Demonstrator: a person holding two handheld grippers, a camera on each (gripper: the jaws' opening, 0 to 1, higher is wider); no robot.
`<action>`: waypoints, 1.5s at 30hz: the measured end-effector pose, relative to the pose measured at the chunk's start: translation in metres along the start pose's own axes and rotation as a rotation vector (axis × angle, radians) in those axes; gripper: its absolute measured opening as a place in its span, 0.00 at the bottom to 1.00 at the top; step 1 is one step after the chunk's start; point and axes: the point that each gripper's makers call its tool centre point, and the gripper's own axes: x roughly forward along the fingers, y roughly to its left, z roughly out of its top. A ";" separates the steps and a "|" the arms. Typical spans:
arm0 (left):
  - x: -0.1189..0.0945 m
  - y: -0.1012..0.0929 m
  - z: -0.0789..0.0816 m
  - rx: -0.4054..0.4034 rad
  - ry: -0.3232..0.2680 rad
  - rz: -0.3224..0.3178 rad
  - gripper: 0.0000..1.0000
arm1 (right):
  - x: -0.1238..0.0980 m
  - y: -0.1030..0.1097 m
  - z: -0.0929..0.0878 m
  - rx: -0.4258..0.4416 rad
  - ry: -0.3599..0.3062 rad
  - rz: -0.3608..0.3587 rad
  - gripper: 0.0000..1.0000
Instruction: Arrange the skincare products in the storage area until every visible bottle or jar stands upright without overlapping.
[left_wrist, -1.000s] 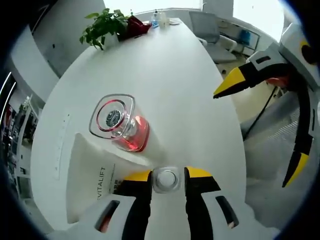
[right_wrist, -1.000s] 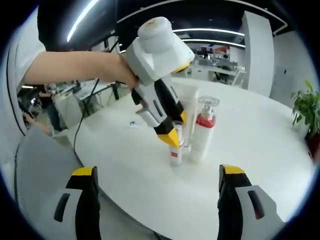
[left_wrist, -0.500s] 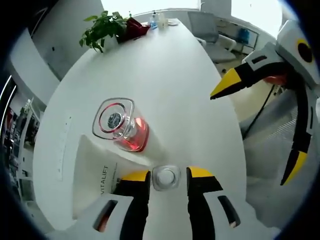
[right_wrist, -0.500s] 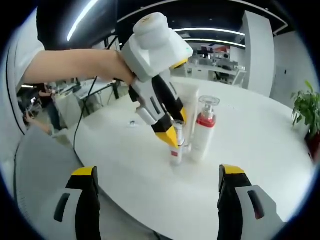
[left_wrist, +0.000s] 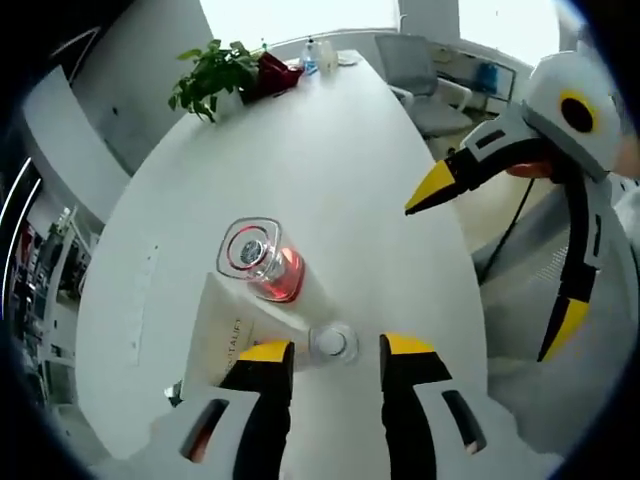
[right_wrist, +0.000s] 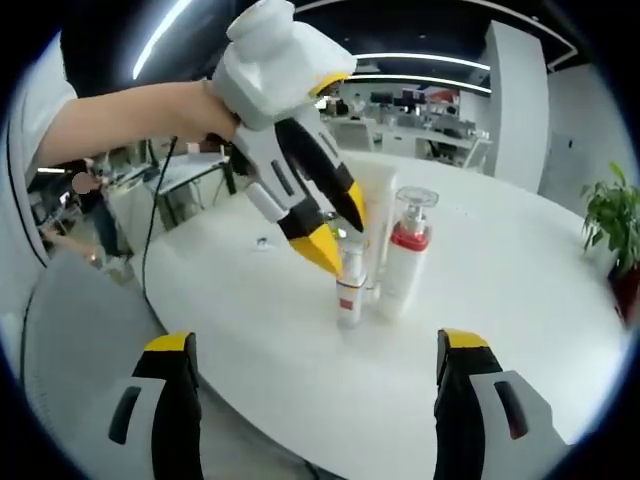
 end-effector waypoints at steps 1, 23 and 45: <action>-0.004 -0.001 0.002 0.007 -0.018 0.001 0.39 | 0.000 0.000 -0.001 0.002 0.001 0.000 0.98; -0.065 -0.013 -0.065 -0.257 -0.091 0.107 0.59 | 0.003 0.006 -0.006 -0.028 0.039 0.018 0.98; -0.102 -0.058 -0.158 -0.544 -0.051 0.229 0.78 | 0.004 0.012 -0.007 -0.067 0.043 0.036 0.97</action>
